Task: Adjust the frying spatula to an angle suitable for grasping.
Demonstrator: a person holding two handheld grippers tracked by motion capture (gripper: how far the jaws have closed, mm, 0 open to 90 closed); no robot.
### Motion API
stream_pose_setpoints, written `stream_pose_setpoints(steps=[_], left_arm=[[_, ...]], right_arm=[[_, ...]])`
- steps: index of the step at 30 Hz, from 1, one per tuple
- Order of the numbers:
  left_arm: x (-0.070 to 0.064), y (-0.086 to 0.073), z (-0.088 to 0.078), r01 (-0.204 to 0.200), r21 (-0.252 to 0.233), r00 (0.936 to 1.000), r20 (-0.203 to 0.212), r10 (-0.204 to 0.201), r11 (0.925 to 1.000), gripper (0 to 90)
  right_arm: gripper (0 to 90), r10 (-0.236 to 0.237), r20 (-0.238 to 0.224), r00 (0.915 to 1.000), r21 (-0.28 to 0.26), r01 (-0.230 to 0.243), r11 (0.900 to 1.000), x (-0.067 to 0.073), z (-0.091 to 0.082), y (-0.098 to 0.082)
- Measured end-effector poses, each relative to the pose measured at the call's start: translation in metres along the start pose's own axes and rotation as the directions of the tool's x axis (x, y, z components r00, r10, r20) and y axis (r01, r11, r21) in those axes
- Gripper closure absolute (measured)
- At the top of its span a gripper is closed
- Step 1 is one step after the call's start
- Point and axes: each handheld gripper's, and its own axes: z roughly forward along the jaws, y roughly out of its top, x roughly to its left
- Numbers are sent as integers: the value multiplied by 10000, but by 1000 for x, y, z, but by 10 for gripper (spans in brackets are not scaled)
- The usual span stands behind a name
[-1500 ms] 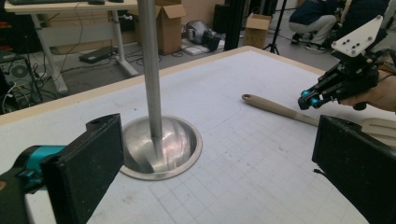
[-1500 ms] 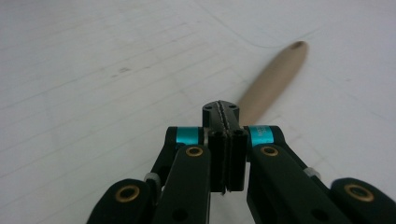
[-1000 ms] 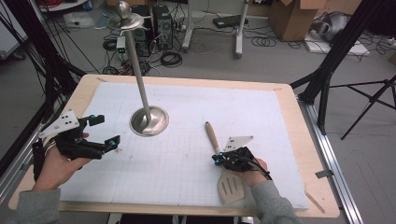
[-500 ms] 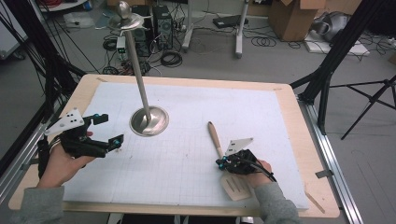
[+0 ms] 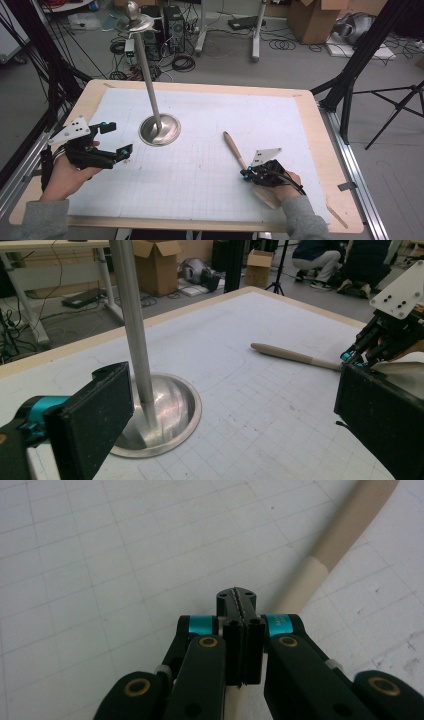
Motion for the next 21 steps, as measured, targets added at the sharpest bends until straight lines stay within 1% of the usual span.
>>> stream_pose_setpoints(steps=[6, 9, 14, 17, 18, 19, 20, 21], left_arm=[[0, 0, -1, -44, -14, 10000, -13, 44, 10000, 29], [0, 0, -1, -15, 2, 10000, 1, 15, 10000, 29], [0, 0, -2, 1, -18, 10000, -37, -1, 10000, 29], [0, 0, -3, -6, -18, 10000, -63, 6, 10000, 29], [0, 0, -3, -19, -30, 10000, -60, 18, 10000, 29], [0, 0, -3, -4, -36, 10000, -53, 4, 10000, 29], [0, 0, -4, 6, -35, 10000, -68, -6, 10000, 29], [0, -1, -4, 5, -36, 10000, -97, -5, 10000, 29]], right_arm=[[900, -80, -11, 10000, 92, 80, 9999, -2, -3, -2], [900, -179, 153, 9997, 175, 177, 9997, -4, -5, -4], [900, -89, 441, 9990, 256, 78, 9996, -9, -9, -9], [900, 198, 437, 9988, 262, -210, 9994, -10, -10, -8], [900, 288, 403, 9988, 165, -295, 9994, -10, -10, -7], [900, 481, 373, 9981, -126, -477, 9988, -11, -12, -6], [900, 786, 421, 9960, -500, -765, 9958, -13, -14, -5], [900, 1104, 516, 9925, -924, -1053, 9901, -15, -17, -2]])
